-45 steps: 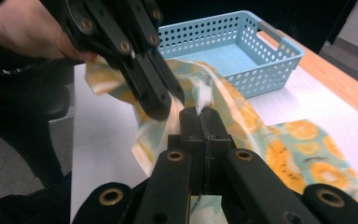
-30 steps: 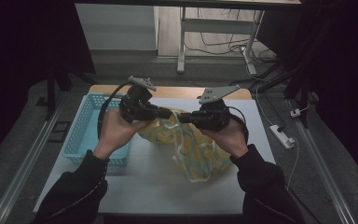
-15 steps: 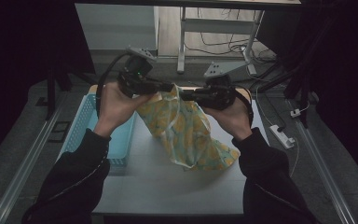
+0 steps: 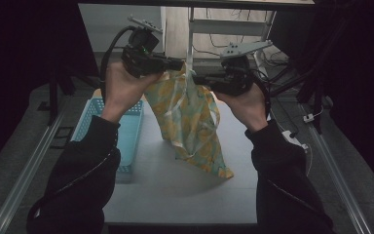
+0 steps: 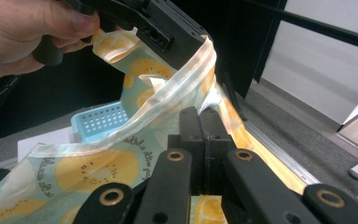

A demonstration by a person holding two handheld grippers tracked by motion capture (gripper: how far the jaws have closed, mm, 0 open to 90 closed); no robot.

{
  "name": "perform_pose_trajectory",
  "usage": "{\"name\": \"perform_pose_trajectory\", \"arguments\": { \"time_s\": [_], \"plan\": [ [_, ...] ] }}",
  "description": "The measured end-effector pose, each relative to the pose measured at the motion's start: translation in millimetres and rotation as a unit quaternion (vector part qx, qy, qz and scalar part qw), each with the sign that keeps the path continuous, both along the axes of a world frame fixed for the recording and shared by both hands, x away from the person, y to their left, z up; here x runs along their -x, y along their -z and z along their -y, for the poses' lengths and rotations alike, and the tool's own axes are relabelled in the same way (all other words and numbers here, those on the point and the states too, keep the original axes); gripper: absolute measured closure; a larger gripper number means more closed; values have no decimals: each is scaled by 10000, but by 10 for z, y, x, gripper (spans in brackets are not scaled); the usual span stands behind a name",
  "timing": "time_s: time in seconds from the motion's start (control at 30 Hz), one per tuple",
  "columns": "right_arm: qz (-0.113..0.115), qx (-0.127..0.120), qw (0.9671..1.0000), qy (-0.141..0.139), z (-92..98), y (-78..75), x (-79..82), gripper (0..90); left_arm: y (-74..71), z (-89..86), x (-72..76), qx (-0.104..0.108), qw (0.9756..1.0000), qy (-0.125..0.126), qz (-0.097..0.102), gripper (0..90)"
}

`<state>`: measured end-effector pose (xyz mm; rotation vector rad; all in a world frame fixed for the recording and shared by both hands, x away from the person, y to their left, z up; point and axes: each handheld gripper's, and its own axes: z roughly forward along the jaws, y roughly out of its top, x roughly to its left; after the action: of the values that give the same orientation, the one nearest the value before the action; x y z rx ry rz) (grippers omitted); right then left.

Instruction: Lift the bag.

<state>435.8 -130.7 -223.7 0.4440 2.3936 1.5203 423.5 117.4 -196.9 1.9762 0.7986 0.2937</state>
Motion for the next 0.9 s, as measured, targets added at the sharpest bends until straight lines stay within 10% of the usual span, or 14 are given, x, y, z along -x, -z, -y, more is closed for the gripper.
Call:
{"name": "perform_pose_trajectory", "arguments": {
  "time_s": [0.23, 0.9],
  "plan": [
    [110, -48, 9999, 96, 13, -69, 7, 900, -47, 33, 33, -94, 9997, -13, 221, 889],
    [-289, 393, 9986, 220, 88, 553, -211, 899, 605, 218, -202, -477, 9980, 281, -294, 871]
  ]
}}
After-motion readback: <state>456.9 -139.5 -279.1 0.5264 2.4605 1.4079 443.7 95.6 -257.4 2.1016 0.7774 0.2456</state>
